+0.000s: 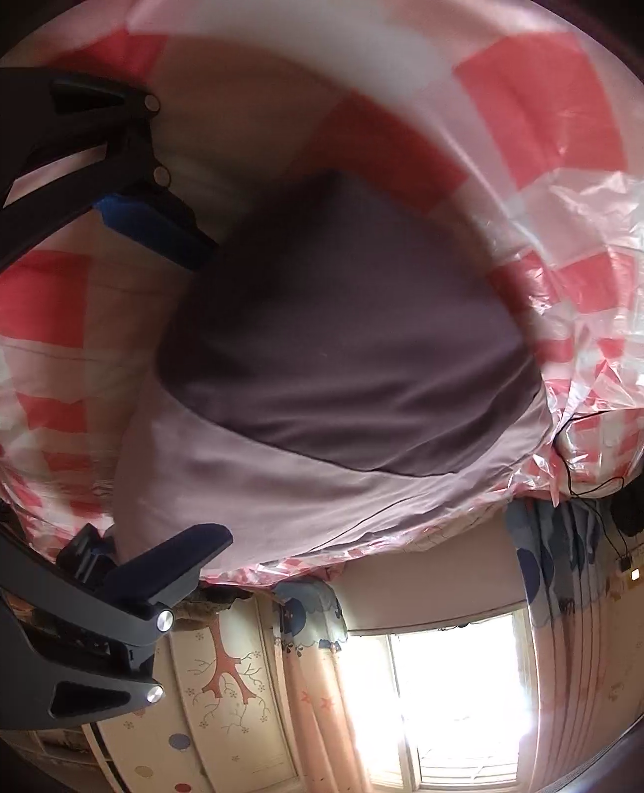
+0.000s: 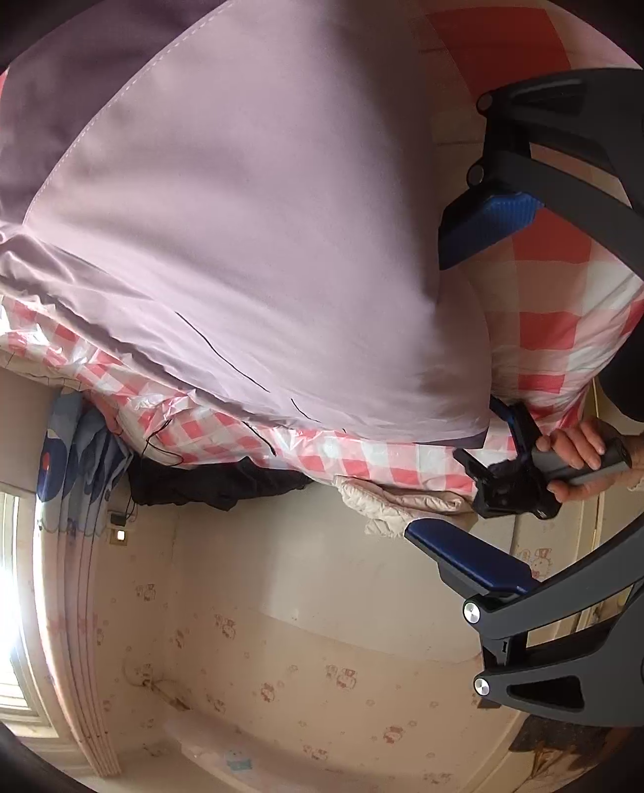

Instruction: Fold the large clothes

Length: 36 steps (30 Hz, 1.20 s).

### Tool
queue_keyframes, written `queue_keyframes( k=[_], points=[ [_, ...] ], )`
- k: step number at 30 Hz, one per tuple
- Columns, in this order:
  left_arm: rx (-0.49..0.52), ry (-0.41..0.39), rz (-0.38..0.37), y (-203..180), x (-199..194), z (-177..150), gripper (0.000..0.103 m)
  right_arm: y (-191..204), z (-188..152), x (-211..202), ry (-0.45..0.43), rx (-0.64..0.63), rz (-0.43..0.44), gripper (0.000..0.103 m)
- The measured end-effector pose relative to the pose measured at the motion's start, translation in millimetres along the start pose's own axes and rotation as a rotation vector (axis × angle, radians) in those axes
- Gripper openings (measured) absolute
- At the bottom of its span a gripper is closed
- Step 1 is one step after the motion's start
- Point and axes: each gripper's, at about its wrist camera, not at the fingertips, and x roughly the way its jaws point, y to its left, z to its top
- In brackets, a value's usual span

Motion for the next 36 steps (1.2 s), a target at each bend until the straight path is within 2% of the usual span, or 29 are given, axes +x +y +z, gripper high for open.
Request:
queue_keyframes(
  k=[2, 4, 5, 7, 9, 11, 13, 15, 16, 19, 21, 23, 27, 29, 34, 36],
  points=[
    [-0.019, -0.023, 0.013, -4.7, 10.4, 8.1, 0.097, -5.4, -2.1, -1.8, 0.016, -0.002, -0.008, 0.097],
    [-0.067, -0.073, 0.027, -6.0, 11.9, 11.8, 0.097, -13.7, -8.9, -8.8, 0.039, -0.006, -0.049, 0.097],
    [-0.089, -0.107, 0.010, -7.7, 8.9, 11.3, 0.097, -20.9, -12.8, -18.9, 0.038, -0.008, -0.085, 0.097],
    [-0.084, -0.161, -0.027, -12.4, 3.0, 7.5, 0.097, -38.9, -16.0, -42.4, 0.004, 0.019, -0.121, 0.097],
    [-0.049, -0.190, -0.014, -16.2, 3.3, 1.0, 0.097, -62.4, -11.5, -66.7, -0.053, 0.081, -0.140, 0.097],
    [-0.046, -0.184, 0.012, -13.8, 8.2, -0.6, 0.097, -78.6, 1.7, -88.5, -0.111, 0.127, -0.126, 0.097],
    [-0.072, -0.186, -0.015, -12.3, 4.2, 1.5, 0.097, -79.3, 14.0, -103.6, -0.156, 0.124, -0.112, 0.097],
    [-0.095, -0.189, -0.056, -12.2, -2.2, 6.5, 0.097, -70.4, 21.9, -112.9, -0.180, 0.092, -0.031, 0.097],
    [-0.095, -0.191, -0.066, -12.8, -3.1, 9.5, 0.097, -64.5, 23.6, -113.7, -0.185, 0.058, -0.026, 0.097],
    [-0.085, -0.172, -0.011, -13.3, 5.8, 16.0, 0.097, -75.0, 26.3, -100.9, -0.131, 0.069, -0.148, 0.097],
    [-0.126, -0.167, 0.012, -3.4, 11.2, 16.6, 0.097, -92.3, 27.9, -100.3, -0.147, 0.117, -0.178, 0.096],
    [-0.125, -0.183, 0.010, -0.7, 9.1, 16.0, 0.097, -102.2, 29.4, -106.0, -0.188, 0.146, -0.145, 0.096],
    [-0.101, -0.216, -0.009, -5.8, 6.8, 15.5, 0.097, -98.5, 27.2, -112.8, -0.256, 0.120, -0.101, 0.097],
    [-0.070, -0.215, 0.015, -7.6, 12.3, 16.9, 0.097, -102.6, 26.7, -112.9, -0.261, 0.116, -0.099, 0.097],
    [-0.048, -0.192, 0.046, -7.2, 16.3, 20.9, 0.083, -117.3, 23.5, -112.7, -0.280, 0.208, -0.038, 0.096],
    [-0.043, -0.185, 0.059, -6.4, 16.9, 22.8, 0.072, -118.3, 27.1, -110.6, -0.244, 0.225, -0.028, 0.096]
  ],
)
